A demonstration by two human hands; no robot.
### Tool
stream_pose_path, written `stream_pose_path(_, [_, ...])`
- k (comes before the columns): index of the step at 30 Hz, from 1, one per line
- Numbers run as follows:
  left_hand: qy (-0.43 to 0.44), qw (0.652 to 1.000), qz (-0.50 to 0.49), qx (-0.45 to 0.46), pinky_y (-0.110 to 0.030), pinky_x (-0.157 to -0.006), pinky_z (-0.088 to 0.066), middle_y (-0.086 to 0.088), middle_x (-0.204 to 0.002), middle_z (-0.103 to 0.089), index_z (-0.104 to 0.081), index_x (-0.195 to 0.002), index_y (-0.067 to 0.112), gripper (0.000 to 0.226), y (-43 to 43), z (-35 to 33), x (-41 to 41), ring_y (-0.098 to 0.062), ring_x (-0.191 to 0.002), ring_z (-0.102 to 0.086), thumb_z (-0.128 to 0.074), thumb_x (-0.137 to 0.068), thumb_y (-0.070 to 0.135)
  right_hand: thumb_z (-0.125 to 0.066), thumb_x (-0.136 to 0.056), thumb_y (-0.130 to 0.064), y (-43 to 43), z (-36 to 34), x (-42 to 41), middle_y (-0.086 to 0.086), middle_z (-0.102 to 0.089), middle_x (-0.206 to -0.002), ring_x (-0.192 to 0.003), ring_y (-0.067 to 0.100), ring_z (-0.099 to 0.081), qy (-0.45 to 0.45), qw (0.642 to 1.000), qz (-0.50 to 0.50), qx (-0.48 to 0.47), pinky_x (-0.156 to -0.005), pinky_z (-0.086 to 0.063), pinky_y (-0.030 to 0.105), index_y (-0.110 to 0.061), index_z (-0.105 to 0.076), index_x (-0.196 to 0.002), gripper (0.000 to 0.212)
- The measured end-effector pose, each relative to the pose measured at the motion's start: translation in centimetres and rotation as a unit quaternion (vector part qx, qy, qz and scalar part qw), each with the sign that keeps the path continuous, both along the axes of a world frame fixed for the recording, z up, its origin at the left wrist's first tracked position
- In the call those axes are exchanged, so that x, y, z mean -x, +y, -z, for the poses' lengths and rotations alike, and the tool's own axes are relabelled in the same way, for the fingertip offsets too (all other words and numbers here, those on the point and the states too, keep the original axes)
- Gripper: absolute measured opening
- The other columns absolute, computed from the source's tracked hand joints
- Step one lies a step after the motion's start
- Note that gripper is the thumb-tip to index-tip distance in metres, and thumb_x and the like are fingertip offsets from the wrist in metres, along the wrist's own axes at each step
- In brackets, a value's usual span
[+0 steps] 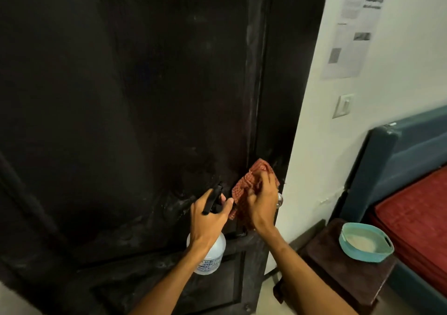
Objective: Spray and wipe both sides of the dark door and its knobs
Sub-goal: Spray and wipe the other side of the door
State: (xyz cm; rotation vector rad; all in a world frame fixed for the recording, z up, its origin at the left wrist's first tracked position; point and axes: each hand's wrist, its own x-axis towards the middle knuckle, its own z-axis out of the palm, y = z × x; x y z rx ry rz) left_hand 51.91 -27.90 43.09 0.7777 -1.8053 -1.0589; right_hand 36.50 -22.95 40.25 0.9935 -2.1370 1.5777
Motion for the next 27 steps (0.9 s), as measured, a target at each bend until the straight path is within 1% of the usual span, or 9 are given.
stream_pose_path(4, [0.002,1.0,0.009,0.019,-0.014,-0.064,-0.049,0.006,-0.063,-0.066,-0.065,-0.071,0.018,0.024,-0.4,-0.6,0.6,-0.009,-0.063,-0.067,-0.082,-0.087,0.017,-0.065,-0.088,0.0,0.5,-7.0,3.7,0.015,-0.051,-0.14,-0.125,0.033,-0.055,-0.04,0.981,0.125,0.142,-0.109,-0.047,0.047,-0.009,-0.053,-0.135,0.049])
stream_pose_path(7, [-0.004,1.0,0.014,0.008,-0.02,-0.064,-0.052,0.005,-0.064,-0.066,-0.065,-0.071,0.018,0.024,0.1,0.0,1.0,-0.011,-0.063,-0.067,-0.082,-0.087,0.019,-0.068,-0.089,-0.002,1.0,-6.3,3.2,0.013,-0.052,-0.144,-0.121,0.035,-0.057,-0.023,0.987,0.15,0.05,-0.099,-0.05,0.046,-0.011,-0.054,-0.137,0.052])
stream_pose_path(10, [0.004,0.999,0.047,-0.013,-0.028,-0.071,-0.056,0.003,-0.071,-0.069,-0.066,-0.078,0.019,0.019,0.3,0.3,1.2,-0.013,-0.07,-0.069,-0.083,-0.086,0.021,-0.073,-0.085,-0.011,1.7,-3.2,2.1,0.009,-0.064,-0.127,-0.103,0.038,-0.065,-0.002,0.989,0.141,-0.036,-0.078,-0.052,0.045,-0.017,-0.059,-0.127,0.044])
stream_pose_path(12, [0.019,0.997,0.065,-0.042,-0.029,-0.07,-0.057,0.0,-0.075,-0.071,-0.068,-0.083,0.019,0.017,0.3,0.1,1.6,-0.013,-0.072,-0.07,-0.084,-0.085,0.02,-0.075,-0.086,-0.015,1.4,-3.9,3.1,0.007,-0.067,-0.118,-0.096,0.034,-0.067,-0.005,0.988,0.15,-0.019,-0.074,-0.05,0.039,-0.017,-0.062,-0.123,0.04])
stream_pose_path(15, [0.022,0.996,0.062,-0.053,-0.026,-0.063,-0.056,-0.001,-0.074,-0.071,-0.069,-0.085,0.019,0.017,0.9,0.4,1.8,-0.012,-0.068,-0.07,-0.086,-0.084,0.021,-0.068,-0.088,-0.003,1.3,-4.5,3.1,0.012,-0.059,-0.125,-0.1,0.033,-0.062,-0.006,0.987,0.157,0.027,-0.075,-0.047,0.034,-0.012,-0.061,-0.127,0.04])
stream_pose_path(20, [0.01,0.999,0.033,0.004,-0.039,-0.065,-0.056,0.0,-0.063,-0.063,-0.063,-0.071,0.019,0.018,0.6,0.7,2.2,-0.017,-0.061,-0.064,-0.073,-0.084,0.012,-0.057,-0.081,0.015,1.0,0.1,-0.2,0.01,-0.046,-0.136,-0.115,0.028,-0.055,0.028,0.998,0.034,-0.036,-0.099,-0.054,0.04,-0.011,-0.057,-0.134,0.059])
stream_pose_path(23, [0.012,1.0,0.02,0.006,-0.031,-0.064,-0.053,0.004,-0.063,-0.063,-0.063,-0.071,0.022,0.023,0.2,0.6,1.9,-0.012,-0.061,-0.063,-0.074,-0.085,0.008,-0.055,-0.081,0.017,0.9,-1.7,0.2,0.01,-0.047,-0.135,-0.115,0.022,-0.053,-0.014,0.999,0.041,0.026,-0.105,-0.042,0.014,-0.009,-0.061,-0.129,0.055])
stream_pose_path(24, [0.015,1.0,0.019,-0.002,-0.031,-0.065,-0.054,0.004,-0.065,-0.065,-0.065,-0.074,0.022,0.022,0.0,0.5,1.5,-0.012,-0.063,-0.065,-0.077,-0.084,0.008,-0.058,-0.085,0.014,0.6,-2.7,0.5,0.012,-0.046,-0.137,-0.117,0.022,-0.052,-0.03,0.996,0.064,0.06,-0.105,-0.039,0.013,-0.009,-0.061,-0.13,0.051])
stream_pose_path(27, [0.014,1.0,0.008,-0.003,-0.037,-0.059,-0.054,0.004,-0.06,-0.061,-0.062,-0.071,0.02,0.023,-0.7,0.8,0.7,-0.014,-0.057,-0.061,-0.077,-0.085,0.011,-0.061,-0.091,0.005,0.1,-3.2,1.0,0.012,-0.038,-0.148,-0.135,0.024,-0.042,-0.033,0.991,0.09,0.095,-0.117,-0.037,0.032,-0.013,-0.054,-0.141,0.054])
